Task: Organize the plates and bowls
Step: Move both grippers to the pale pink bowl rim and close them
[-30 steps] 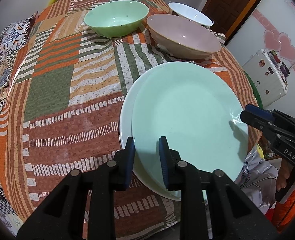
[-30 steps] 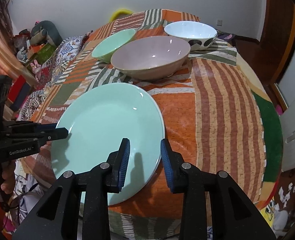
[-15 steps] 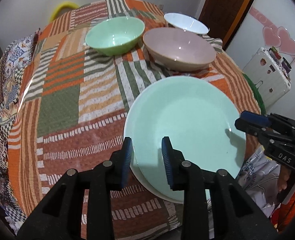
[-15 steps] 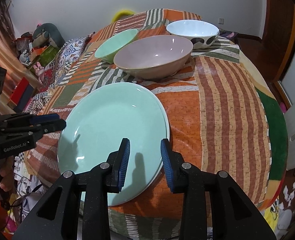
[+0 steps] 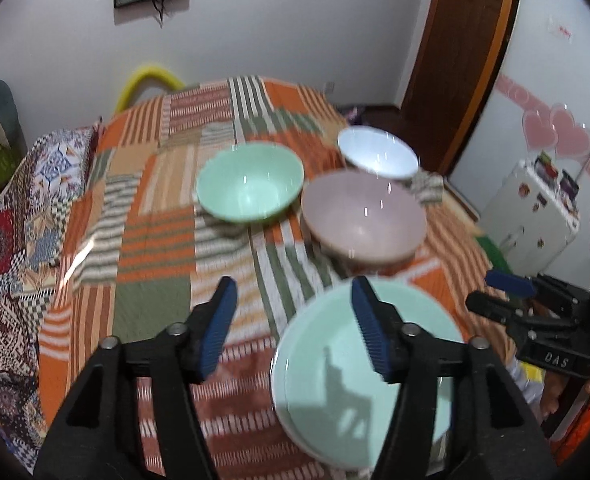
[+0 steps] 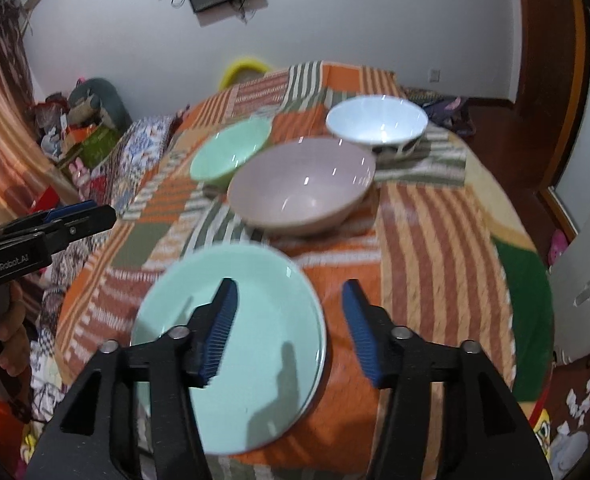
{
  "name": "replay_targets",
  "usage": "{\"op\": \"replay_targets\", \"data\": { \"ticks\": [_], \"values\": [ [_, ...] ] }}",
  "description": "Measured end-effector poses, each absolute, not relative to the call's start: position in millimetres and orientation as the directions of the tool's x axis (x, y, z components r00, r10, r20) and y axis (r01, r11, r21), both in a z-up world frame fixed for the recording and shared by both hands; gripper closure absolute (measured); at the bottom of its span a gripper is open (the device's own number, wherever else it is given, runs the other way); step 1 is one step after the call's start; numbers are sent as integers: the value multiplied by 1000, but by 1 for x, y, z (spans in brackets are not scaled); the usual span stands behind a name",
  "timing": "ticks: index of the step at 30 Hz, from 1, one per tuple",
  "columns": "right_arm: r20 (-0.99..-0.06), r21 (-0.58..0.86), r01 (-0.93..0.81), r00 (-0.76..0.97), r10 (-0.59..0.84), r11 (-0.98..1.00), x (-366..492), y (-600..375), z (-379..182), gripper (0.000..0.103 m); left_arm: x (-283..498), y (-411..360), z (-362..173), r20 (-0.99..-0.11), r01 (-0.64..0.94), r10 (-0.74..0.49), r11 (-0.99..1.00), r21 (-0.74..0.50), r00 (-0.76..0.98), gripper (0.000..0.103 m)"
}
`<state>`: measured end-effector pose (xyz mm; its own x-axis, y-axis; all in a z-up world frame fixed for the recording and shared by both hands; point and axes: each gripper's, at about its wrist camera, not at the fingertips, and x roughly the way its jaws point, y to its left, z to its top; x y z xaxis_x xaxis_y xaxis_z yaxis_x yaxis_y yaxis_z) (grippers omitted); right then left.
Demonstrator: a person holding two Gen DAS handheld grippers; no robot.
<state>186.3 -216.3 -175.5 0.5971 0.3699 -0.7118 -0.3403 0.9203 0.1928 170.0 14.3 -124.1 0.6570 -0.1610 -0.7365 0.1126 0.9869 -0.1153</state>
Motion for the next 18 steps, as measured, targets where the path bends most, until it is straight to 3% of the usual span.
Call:
{"op": "replay_targets", "data": {
  "ticks": [7,18],
  "values": [
    [-682,231,-269,641,353,935,221,-229,-168,45,216,8,-128,-724,122,-191,982,-147,663,36],
    [-669,192,-228,681,297,955,265,-229,-175,45,287,-4,-177,-797,131,-203,979,-156,568,36]
  ]
}}
